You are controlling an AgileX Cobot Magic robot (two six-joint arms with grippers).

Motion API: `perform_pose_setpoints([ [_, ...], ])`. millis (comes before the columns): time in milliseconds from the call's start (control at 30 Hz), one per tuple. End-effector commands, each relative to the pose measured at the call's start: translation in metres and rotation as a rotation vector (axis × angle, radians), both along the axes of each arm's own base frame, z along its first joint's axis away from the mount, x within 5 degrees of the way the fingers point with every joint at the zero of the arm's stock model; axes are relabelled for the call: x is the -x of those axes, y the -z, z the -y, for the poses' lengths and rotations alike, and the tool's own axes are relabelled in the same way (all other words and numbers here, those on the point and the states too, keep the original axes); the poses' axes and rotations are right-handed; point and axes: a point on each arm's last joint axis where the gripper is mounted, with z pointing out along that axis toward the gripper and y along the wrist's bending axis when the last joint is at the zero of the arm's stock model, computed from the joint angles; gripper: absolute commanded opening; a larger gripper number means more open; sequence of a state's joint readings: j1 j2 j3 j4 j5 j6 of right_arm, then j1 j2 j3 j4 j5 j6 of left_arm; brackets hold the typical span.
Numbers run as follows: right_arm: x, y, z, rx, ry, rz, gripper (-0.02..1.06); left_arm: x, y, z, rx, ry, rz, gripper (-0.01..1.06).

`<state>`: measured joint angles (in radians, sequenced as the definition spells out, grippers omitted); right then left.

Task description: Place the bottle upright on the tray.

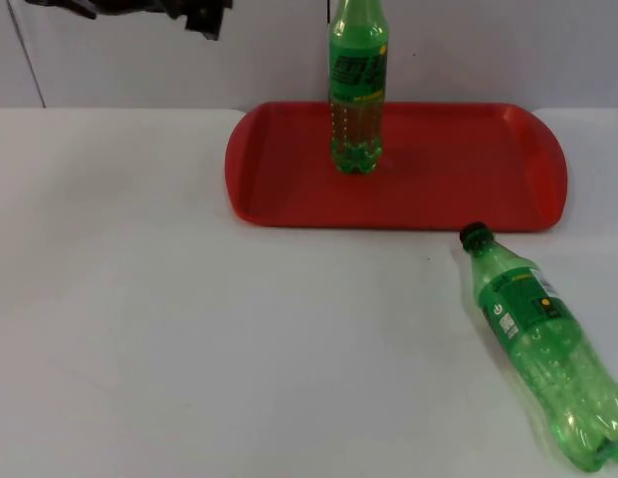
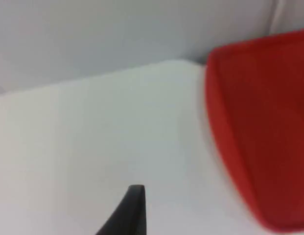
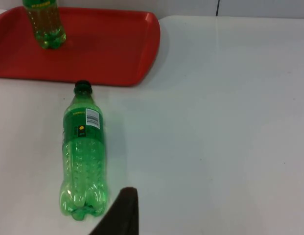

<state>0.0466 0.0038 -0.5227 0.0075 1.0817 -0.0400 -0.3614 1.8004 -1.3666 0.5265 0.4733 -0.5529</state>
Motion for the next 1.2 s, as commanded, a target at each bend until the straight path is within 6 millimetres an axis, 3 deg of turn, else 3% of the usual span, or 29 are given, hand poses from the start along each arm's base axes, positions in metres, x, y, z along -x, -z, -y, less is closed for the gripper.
perform_pose_setpoints([
  [0, 0.0, 0.002, 0.0, -0.004, 0.004, 0.0, 1.05, 0.008, -0.006, -0.005, 0.009, -0.043, -0.038, 1.05],
  [267, 0.0, 0.002, 0.0, -0.004, 0.004, 0.0, 1.05, 0.022, -0.025, -0.002, 0.132, -0.078, -0.052, 1.05],
  [700, 0.0, 0.002, 0.0, -0.004, 0.004, 0.0, 1.05, 0.051, -0.056, 0.029, 0.119, 0.101, 0.003, 1.05],
  [1167, 0.0, 0.002, 0.0, -0.004, 0.004, 0.0, 1.05, 0.085, -0.081, 0.039, 0.123, 0.147, -0.004, 1.05],
])
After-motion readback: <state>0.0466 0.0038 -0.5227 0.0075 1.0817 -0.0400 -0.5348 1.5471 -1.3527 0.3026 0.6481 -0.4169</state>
